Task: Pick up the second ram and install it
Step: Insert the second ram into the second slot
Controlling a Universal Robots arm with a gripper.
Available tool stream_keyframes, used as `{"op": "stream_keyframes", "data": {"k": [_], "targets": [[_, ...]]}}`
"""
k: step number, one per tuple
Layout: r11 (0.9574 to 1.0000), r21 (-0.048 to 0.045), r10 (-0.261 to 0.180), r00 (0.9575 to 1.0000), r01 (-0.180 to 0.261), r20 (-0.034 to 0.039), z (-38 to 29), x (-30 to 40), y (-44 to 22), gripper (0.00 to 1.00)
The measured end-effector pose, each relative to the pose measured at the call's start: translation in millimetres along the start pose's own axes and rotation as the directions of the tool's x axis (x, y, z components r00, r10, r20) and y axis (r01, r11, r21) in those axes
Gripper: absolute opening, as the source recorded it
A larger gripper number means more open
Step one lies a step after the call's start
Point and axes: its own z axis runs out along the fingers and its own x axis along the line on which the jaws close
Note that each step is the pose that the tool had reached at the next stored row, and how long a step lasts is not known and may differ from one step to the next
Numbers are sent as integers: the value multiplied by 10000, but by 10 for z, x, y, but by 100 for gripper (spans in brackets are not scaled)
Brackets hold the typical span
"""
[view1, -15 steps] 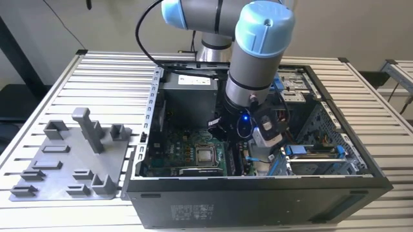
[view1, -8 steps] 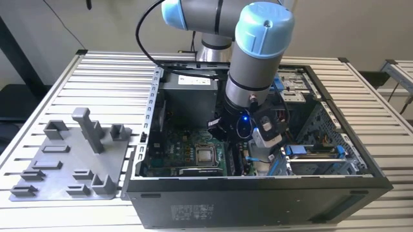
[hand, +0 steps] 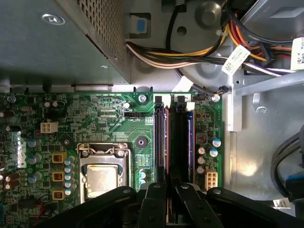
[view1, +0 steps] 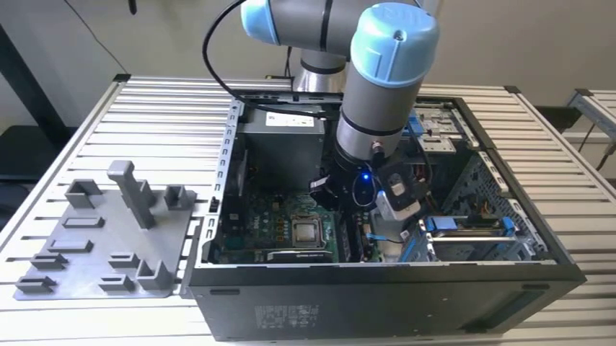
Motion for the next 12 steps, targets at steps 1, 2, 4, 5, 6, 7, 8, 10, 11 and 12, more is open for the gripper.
{"op": "stream_keyframes", "data": {"k": [1, 2, 4, 5, 6, 7, 8, 10, 11, 12], "targets": [[10000, 0, -1, 10000, 1, 0, 0, -1, 0, 14], [10000, 4, 1, 10000, -1, 0, -1, -1, -1, 14], [10000, 18, 3, 10000, -3, -3, -2, -1, -3, 14], [10000, 26, 3, 10000, -3, -4, -3, -1, -3, 14], [10000, 29, 4, 10000, -4, -4, -2, -1, -3, 14], [10000, 30, 6, 10000, -6, -4, -2, -1, -3, 14], [10000, 28, 16, 10000, -16, -3, 2, -1, -3, 14], [10000, 28, 65, 10000, -65, 0, 6, -1, -3, 14], [10000, 29, 91, 10000, -91, 1, 6, -1, -3, 14], [9999, 30, 119, 9999, -119, 2, 7, -1, -4, 14]]}}
